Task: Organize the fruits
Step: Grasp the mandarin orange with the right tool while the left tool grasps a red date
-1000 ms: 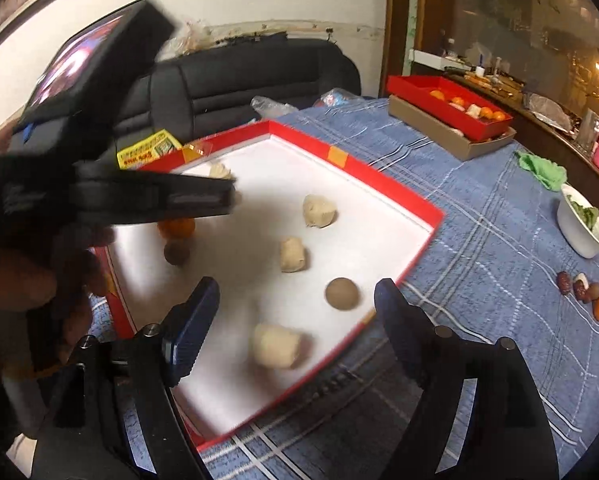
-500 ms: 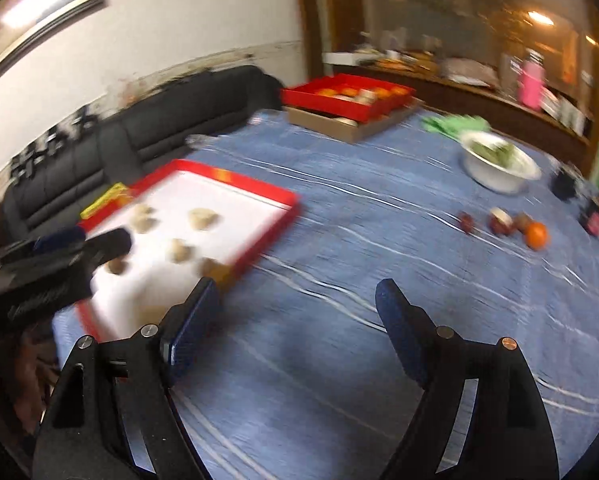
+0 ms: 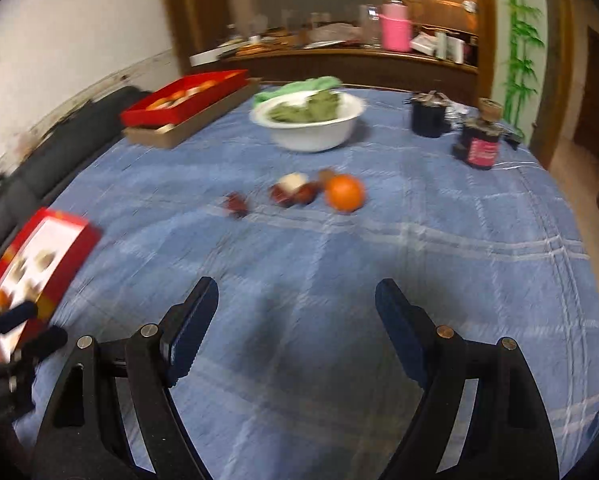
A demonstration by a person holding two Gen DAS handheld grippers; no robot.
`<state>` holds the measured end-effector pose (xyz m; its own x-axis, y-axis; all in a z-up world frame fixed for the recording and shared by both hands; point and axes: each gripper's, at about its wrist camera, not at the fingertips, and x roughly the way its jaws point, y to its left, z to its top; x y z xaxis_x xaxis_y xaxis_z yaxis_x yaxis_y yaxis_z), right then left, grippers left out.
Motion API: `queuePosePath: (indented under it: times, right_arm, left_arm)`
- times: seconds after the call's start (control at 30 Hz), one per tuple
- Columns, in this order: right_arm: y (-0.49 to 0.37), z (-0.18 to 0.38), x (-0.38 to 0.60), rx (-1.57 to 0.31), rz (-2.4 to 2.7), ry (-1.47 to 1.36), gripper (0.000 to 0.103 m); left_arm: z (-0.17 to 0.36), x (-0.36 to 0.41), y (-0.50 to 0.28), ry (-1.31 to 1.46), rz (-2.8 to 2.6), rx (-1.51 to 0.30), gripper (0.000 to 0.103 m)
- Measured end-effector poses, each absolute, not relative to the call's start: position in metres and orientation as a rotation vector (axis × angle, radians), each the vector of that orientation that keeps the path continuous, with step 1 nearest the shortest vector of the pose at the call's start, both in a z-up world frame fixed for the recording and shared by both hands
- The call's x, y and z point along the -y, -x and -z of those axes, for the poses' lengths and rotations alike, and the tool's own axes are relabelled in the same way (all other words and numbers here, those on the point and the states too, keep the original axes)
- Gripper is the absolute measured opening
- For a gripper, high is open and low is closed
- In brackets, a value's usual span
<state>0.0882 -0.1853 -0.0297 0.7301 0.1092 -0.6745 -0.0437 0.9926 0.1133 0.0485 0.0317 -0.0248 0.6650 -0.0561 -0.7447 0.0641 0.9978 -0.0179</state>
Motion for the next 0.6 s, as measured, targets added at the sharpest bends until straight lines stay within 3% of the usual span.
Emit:
queuePosePath:
  times: [0.47, 0.53, 0.6]
  right_arm:
    - [-0.195, 0.043, 0.214, -0.806, -0.036, -0.124, 0.08]
    - [-0.202, 0.047, 0.215, -0.822, -0.047, -0.13, 0.074]
    - [-0.208, 0.052, 0.215, -0.837, -0.061, -0.131, 0.062]
  left_arm:
    - [0.045, 0.025, -0.166, 0.038, 0.111, -0.86, 0.067]
    - [0.049, 0.031, -0.178, 0.036, 0.108, -0.862, 0.066]
    - [0.051, 0.039, -0.192, 0.033, 0.103, -0.86, 0.064]
